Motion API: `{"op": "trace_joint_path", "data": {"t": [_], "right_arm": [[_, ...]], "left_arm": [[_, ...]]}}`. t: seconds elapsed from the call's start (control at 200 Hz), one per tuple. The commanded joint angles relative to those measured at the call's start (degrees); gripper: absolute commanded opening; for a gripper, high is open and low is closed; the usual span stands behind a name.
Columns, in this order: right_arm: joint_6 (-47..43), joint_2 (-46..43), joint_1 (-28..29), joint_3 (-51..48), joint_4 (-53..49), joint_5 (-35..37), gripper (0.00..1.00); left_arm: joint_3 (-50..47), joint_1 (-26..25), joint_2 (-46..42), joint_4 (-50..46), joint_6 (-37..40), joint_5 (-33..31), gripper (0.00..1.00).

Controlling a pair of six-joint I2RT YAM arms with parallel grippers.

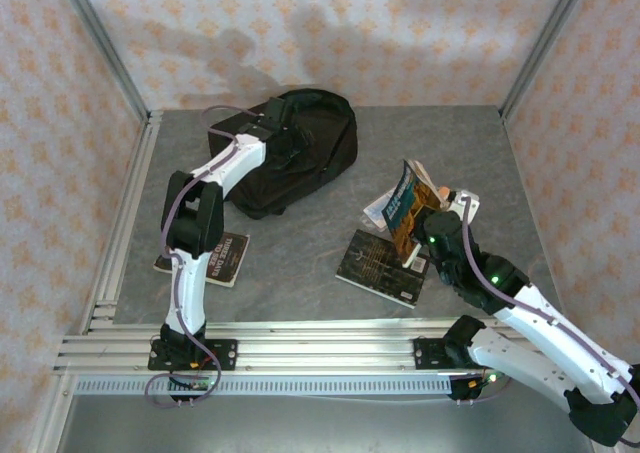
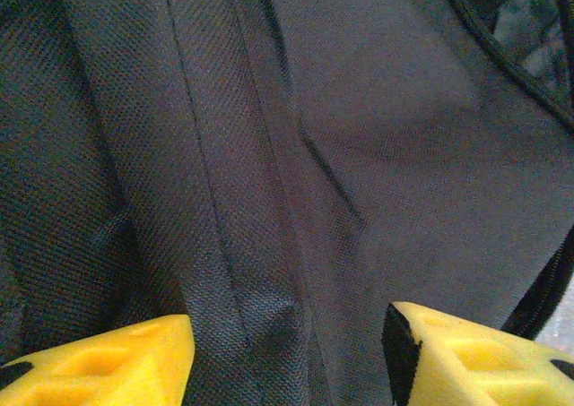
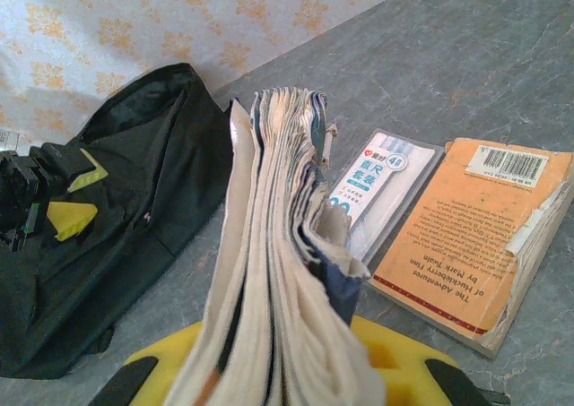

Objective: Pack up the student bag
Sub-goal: Move the student bag to the center of the table.

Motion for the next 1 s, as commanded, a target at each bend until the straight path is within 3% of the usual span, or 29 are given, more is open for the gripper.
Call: {"op": "trace_joint_path", "data": {"t": [0.0,0.28,0.495,0.686,0.781,0.996], "right_arm": [[-0.3,-0.6,-0.4,-0.1,2.8,0.7,0.0],[-0.2,0.7,-0.4,-0.3,3.7,0.3,0.0],[0.0,1.5,-0.4,-0.4,4.3,-0.2,0.0],[-0.6,1.0,-0.4,0.5,2.8,1.0,0.0],[-1.3,0.6,-0.5,1.0,2.5,1.8,0.0],[-3.9,1.4,-0.6,2.8,2.9,3.6,0.0]], "left_arm": [[2.8,-0.2,1.5,-8.5,2.4,-7.4,0.61],[-1.0,-0.1,-1.1,-9.5,1.1,-11.2,0.61],[5.6,-0.6,4.1,-12.9,2.8,-10.8,0.63],[18.2,-2.8,12.7,-22.2,10.0,-10.7,0.43],[19.6,-4.2,13.6,-24.1,14.2,-11.1,0.31],[20.3,-8.6,12.7,-30.3,24.8,-12.3,0.18]]}}
